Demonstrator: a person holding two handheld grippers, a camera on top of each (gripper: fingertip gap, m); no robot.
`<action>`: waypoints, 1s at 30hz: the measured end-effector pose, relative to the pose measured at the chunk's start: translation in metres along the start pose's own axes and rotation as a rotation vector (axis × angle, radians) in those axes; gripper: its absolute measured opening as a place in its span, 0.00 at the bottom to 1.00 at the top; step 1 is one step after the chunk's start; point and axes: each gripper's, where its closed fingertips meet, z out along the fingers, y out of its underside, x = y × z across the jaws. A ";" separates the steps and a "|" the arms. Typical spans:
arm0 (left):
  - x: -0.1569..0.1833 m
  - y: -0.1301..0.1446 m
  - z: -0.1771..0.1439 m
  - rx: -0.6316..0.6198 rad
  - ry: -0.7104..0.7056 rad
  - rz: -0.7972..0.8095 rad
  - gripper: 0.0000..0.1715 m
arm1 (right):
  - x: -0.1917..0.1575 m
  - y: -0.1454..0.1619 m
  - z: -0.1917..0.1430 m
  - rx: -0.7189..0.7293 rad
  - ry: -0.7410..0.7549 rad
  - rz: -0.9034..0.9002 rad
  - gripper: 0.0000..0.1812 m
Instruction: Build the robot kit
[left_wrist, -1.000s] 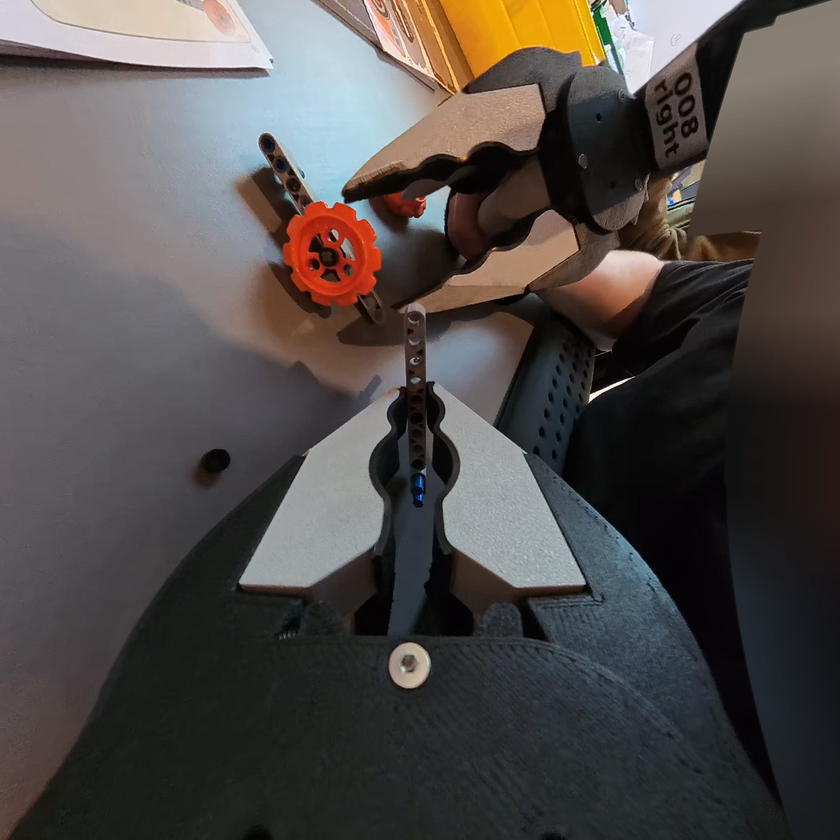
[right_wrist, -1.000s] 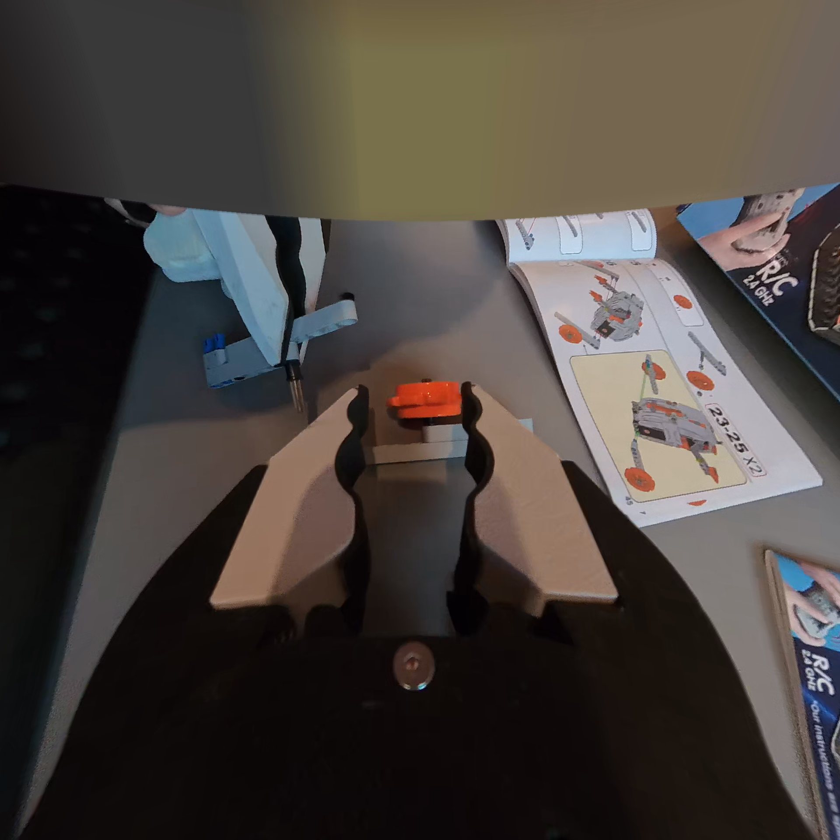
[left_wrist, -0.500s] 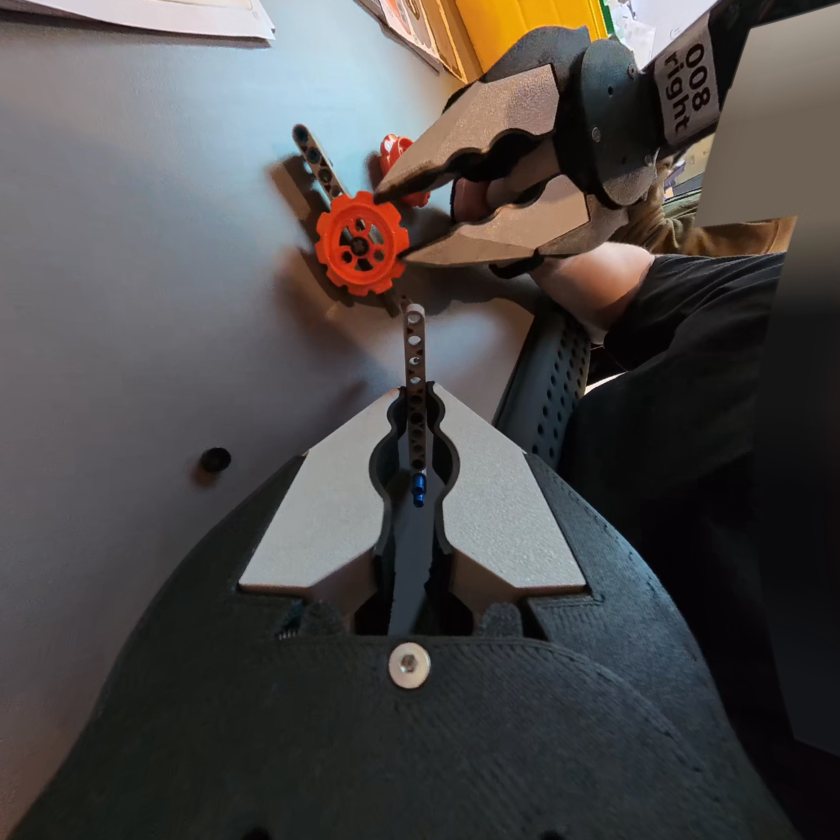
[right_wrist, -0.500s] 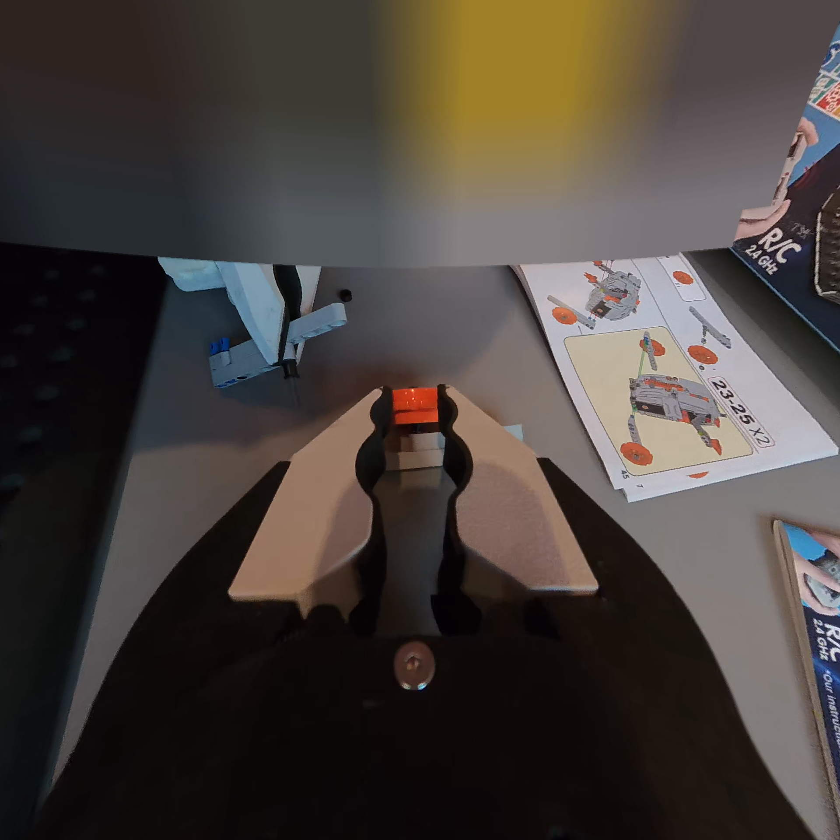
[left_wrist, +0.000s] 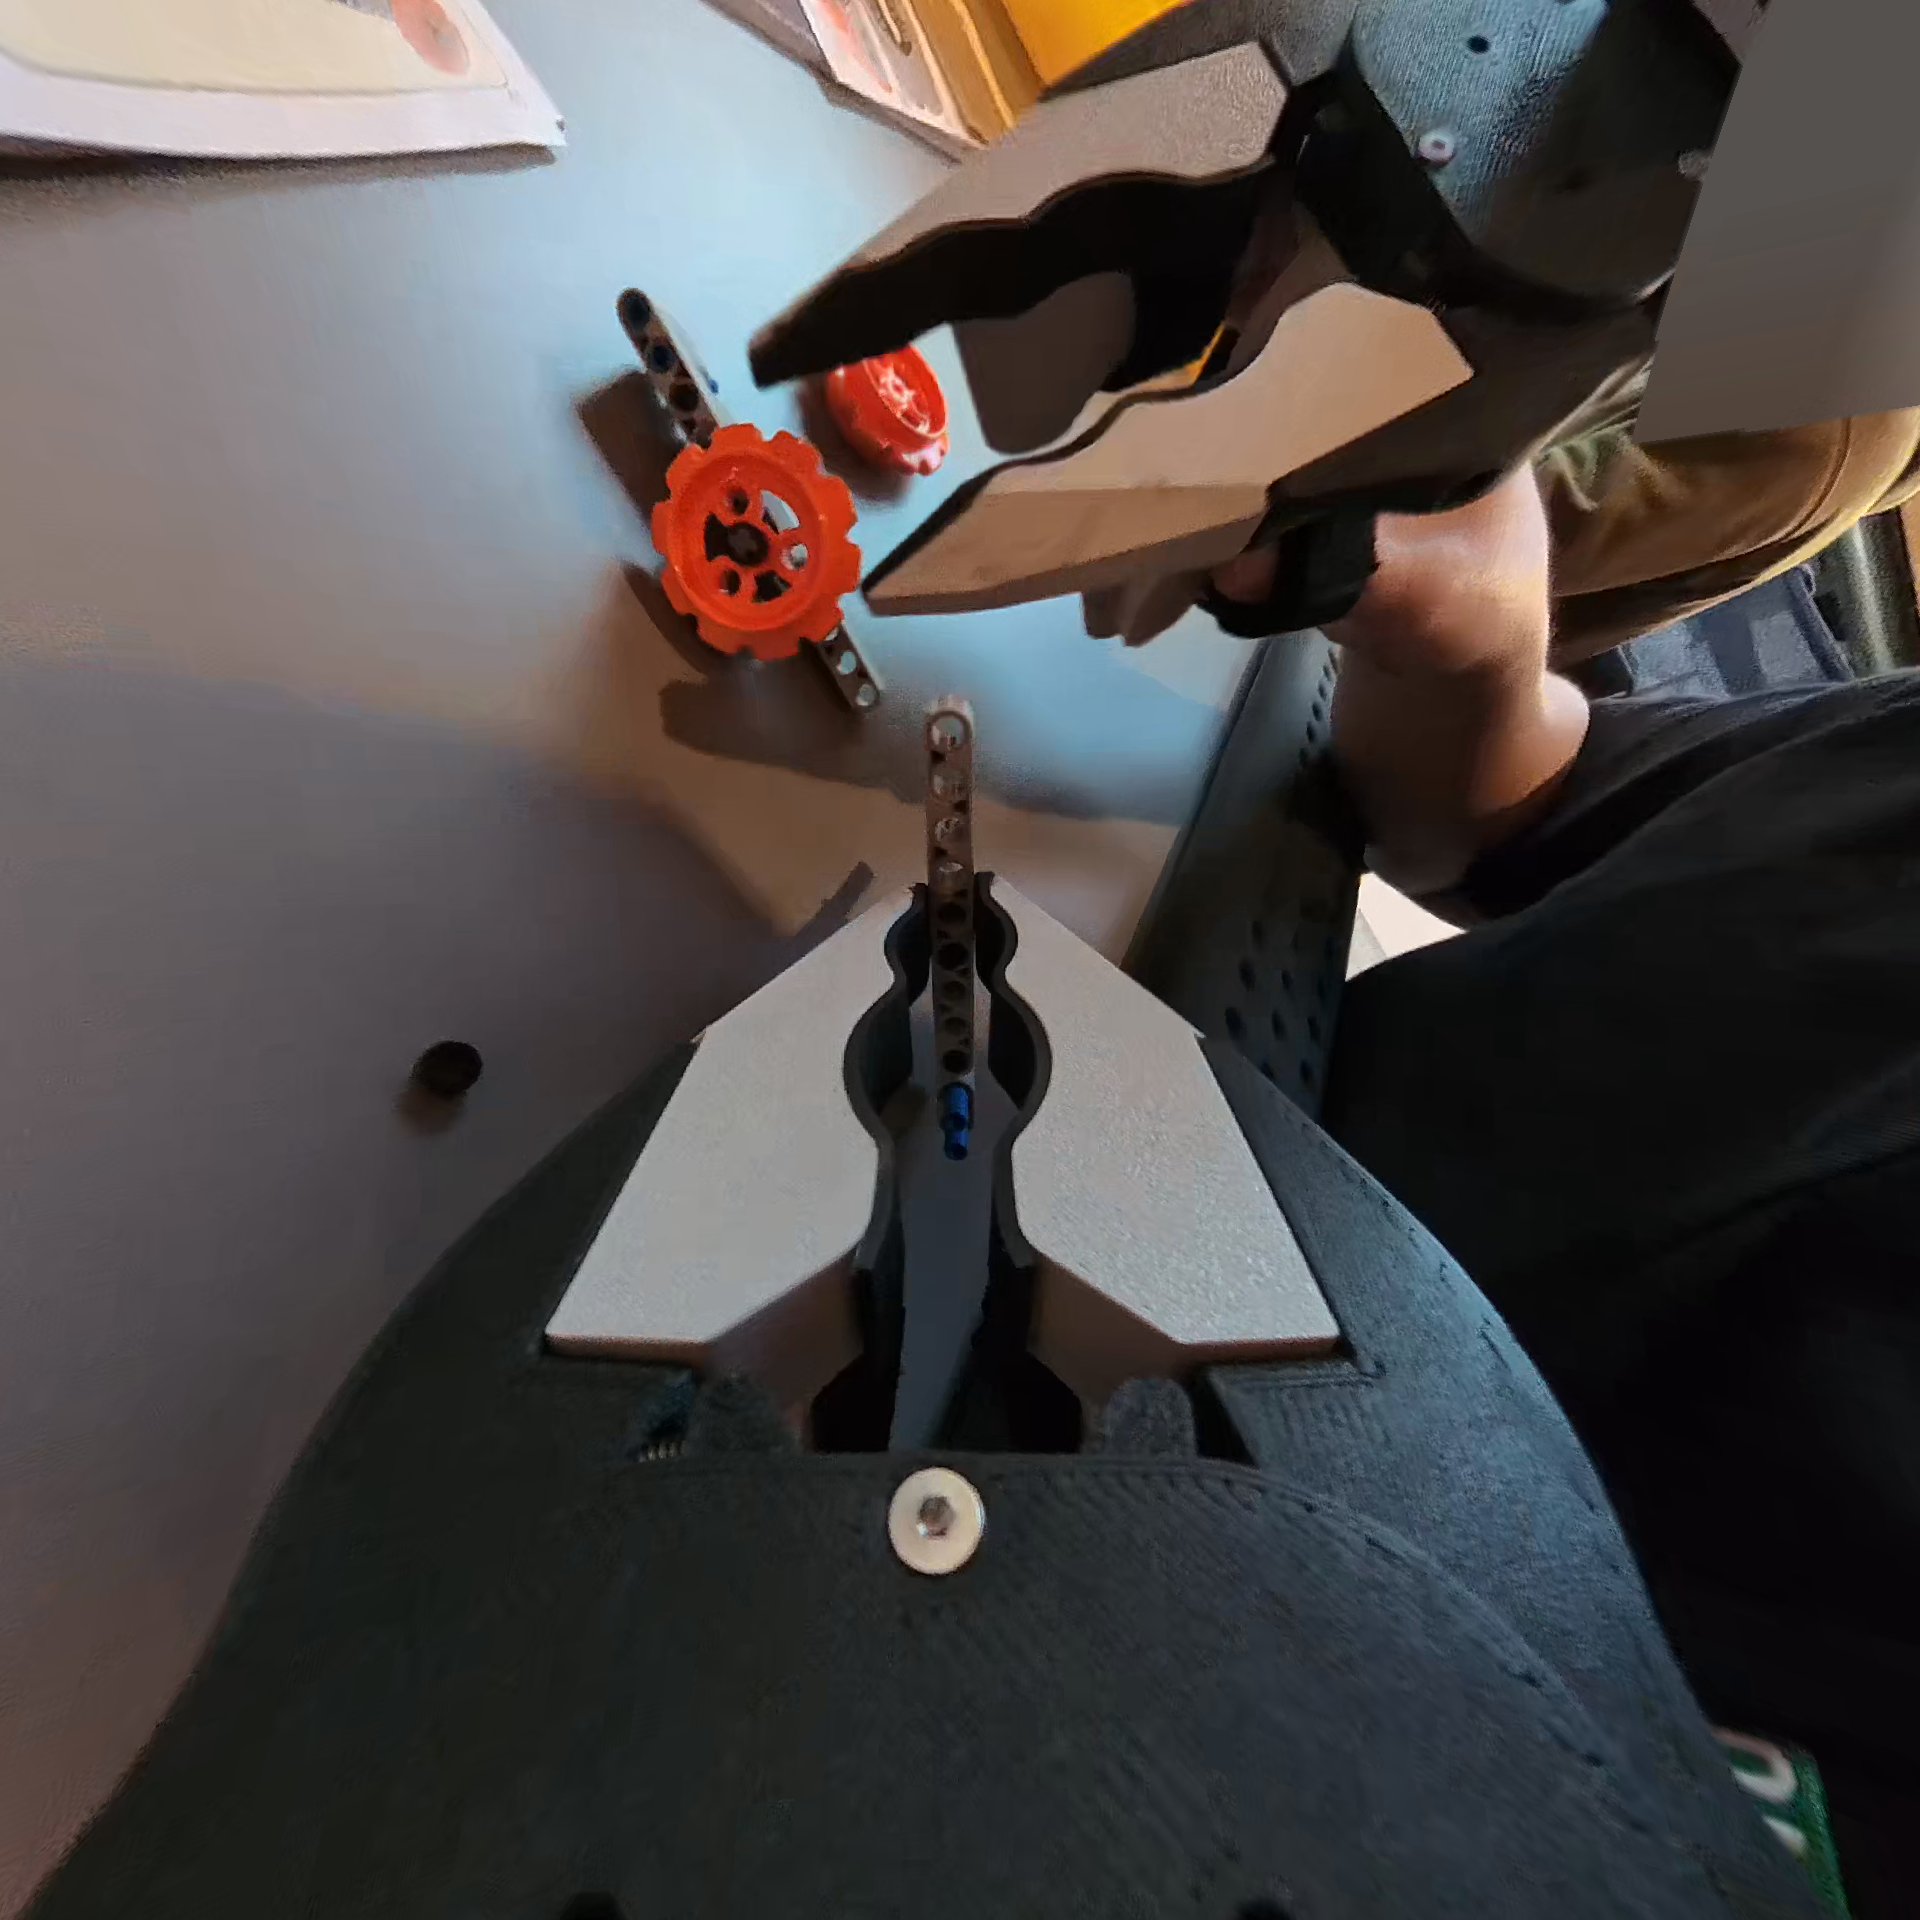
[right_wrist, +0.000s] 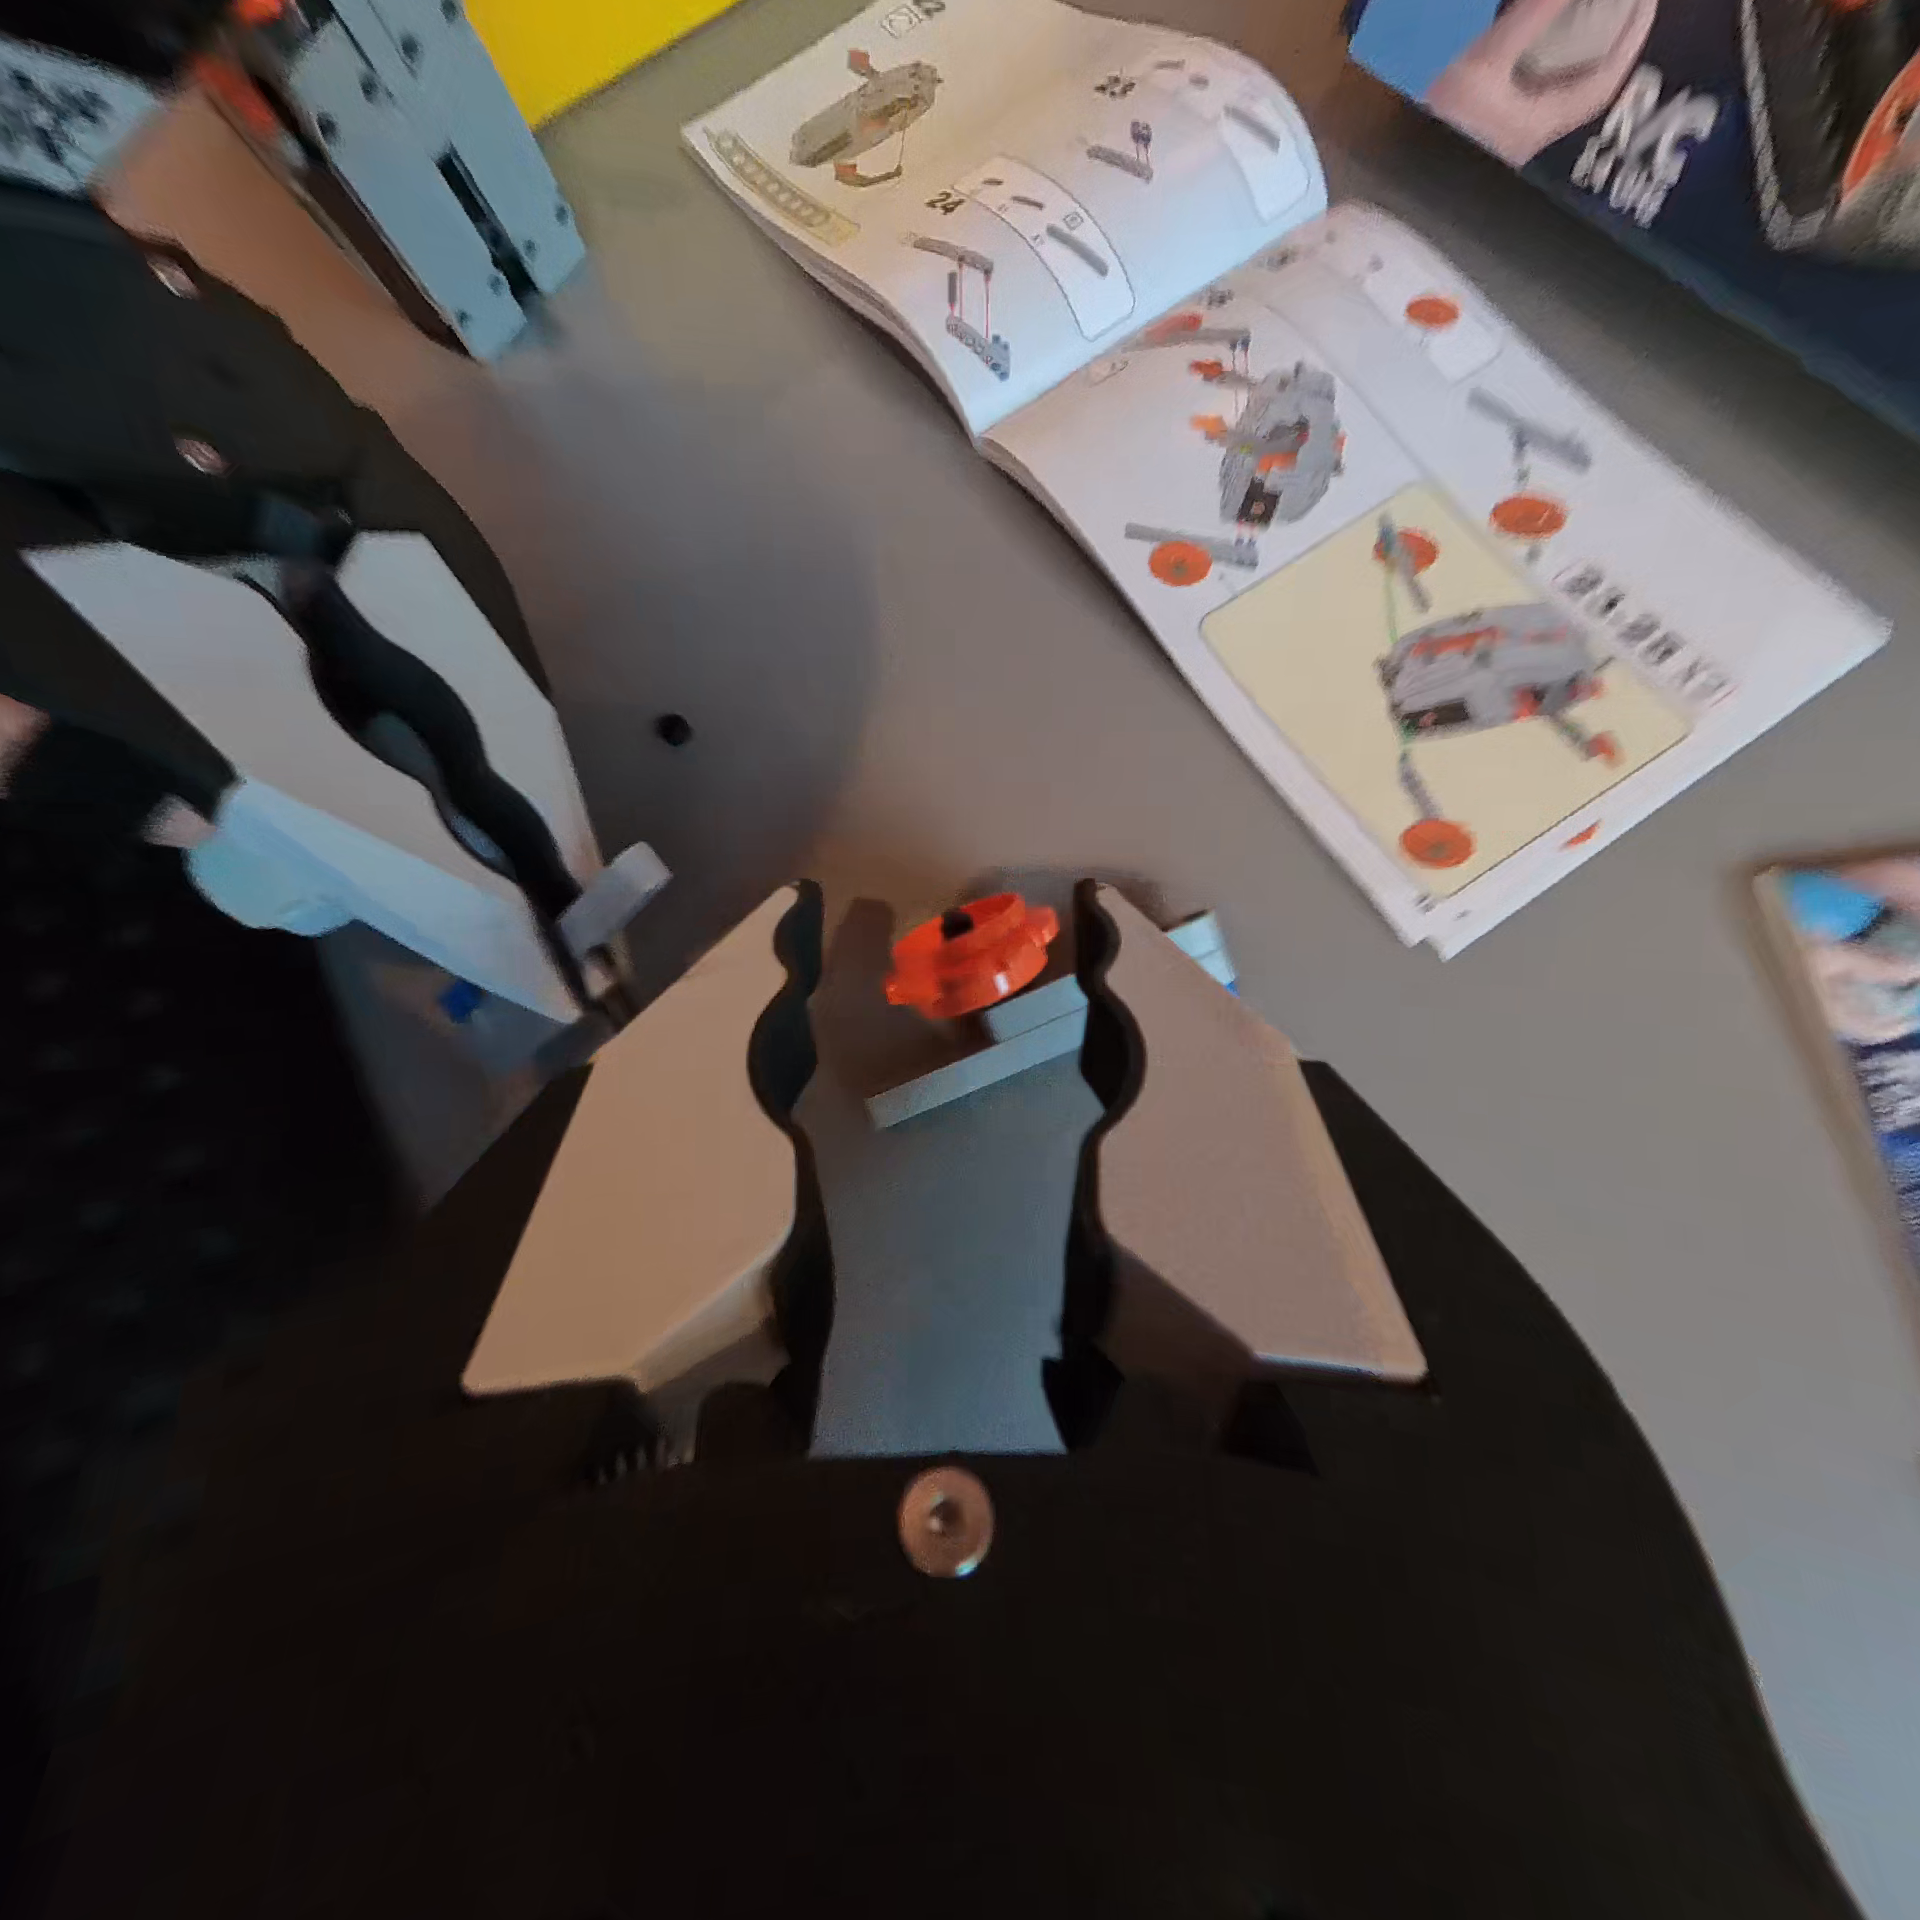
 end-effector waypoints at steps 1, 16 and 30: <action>0.002 -0.001 -0.001 0.008 0.000 0.015 0.03 | 0.000 -0.002 0.001 -0.016 0.028 -0.094 0.31; 0.028 -0.004 -0.019 0.113 0.098 0.057 0.03 | 0.000 0.032 0.015 -0.972 -0.086 -0.608 0.22; 0.040 0.007 -0.012 0.051 0.159 0.063 0.03 | -0.021 -0.078 0.045 0.083 -0.317 -0.024 0.19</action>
